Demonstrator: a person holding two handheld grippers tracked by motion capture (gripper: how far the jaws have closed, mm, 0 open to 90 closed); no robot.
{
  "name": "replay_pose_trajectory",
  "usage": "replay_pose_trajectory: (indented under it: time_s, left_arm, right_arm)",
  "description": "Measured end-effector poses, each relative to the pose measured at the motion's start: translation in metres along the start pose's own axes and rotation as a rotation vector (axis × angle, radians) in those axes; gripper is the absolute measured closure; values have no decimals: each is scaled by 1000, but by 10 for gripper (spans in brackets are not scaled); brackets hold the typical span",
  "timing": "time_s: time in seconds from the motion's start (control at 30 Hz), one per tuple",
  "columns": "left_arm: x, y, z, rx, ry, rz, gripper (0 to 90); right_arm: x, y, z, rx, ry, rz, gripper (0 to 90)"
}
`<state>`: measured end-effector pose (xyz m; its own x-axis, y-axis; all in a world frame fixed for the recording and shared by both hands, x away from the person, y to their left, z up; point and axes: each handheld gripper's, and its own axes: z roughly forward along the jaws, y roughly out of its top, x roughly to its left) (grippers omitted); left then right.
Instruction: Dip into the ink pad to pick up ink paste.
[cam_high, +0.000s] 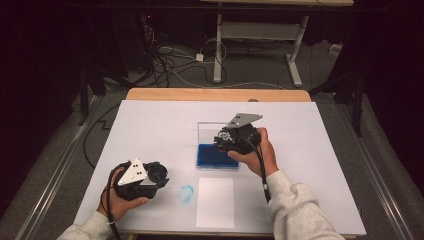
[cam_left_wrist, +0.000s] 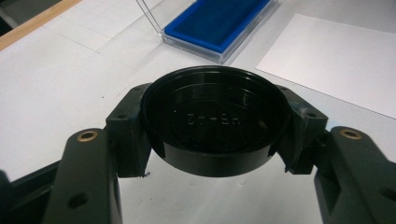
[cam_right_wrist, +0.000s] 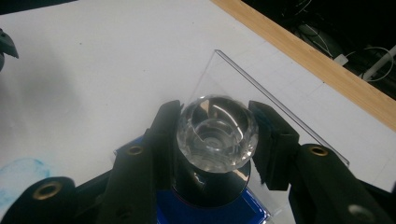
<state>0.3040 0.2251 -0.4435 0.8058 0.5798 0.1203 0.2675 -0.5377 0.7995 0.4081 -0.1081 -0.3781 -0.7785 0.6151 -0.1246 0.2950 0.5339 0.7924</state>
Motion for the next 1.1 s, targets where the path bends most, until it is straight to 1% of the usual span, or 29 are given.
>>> replay_pose_trajectory:
  time_s: [0.03, 0.1, 0.2, 0.3, 0.4, 0.47, 0.53, 0.6, 0.63, 0.73, 0.8, 0.83, 0.87, 0.97, 1.0, 1.03, 1.1]
  left_arm:
    - [0, 0, 0, 1, 0, 0, 364]
    - [0, 0, 0, 2, 1, 0, 364]
    - [0, 0, 0, 2, 0, -3, 364]
    - [0, 0, 0, 4, 1, -1, 364]
    - [0, 0, 0, 3, 1, 0, 364]
    - [0, 0, 0, 4, 0, 1, 364]
    - [1, 0, 0, 14, 2, 20, 364]
    - [2, 0, -1, 20, 3, 31, 364]
    - [2, 0, -1, 11, 4, 20, 364]
    - [2, 0, -1, 10, 2, 18, 364]
    - [2, 0, -1, 8, 1, 16, 364]
    - [1, -1, 0, 5, -3, 2, 364]
    - [2, -1, -1, 10, 1, 17, 364]
    - [2, -1, 0, 16, 7, 25, 364]
    - [-2, -1, 1, -4, -4, -23, 364]
    - [0, -1, 1, 2, 1, -5, 364]
    - [0, -1, 1, 4, 0, -5, 364]
  right_arm:
    - [0, 0, -2, 1, -3, 2, 566]
    - [-1, 1, -5, 4, -6, -9, 566]
    - [-2, 3, -10, -2, -8, -2, 566]
    - [-3, 1, -11, 2, -9, -3, 566]
    - [-3, -2, -7, 21, -5, 1, 566]
    - [-2, -7, 0, 41, -2, -6, 566]
    - [-2, -10, 5, 58, 2, 2, 566]
    - [-3, -14, 11, 67, 7, 9, 566]
    - [-3, -15, 14, 77, 6, 13, 566]
    - [-2, -19, 22, 99, 8, 3, 566]
    - [-2, -23, 27, 115, 10, 9, 566]
    - [-2, -24, 28, 121, 12, 17, 566]
    - [-2, -24, 28, 123, 10, 14, 566]
    - [-3, -26, 29, 127, 11, 17, 566]
    - [-3, -26, 29, 130, 12, 23, 566]
    - [-3, -27, 29, 130, 17, 23, 566]
    - [-3, -29, 30, 133, 18, 18, 566]
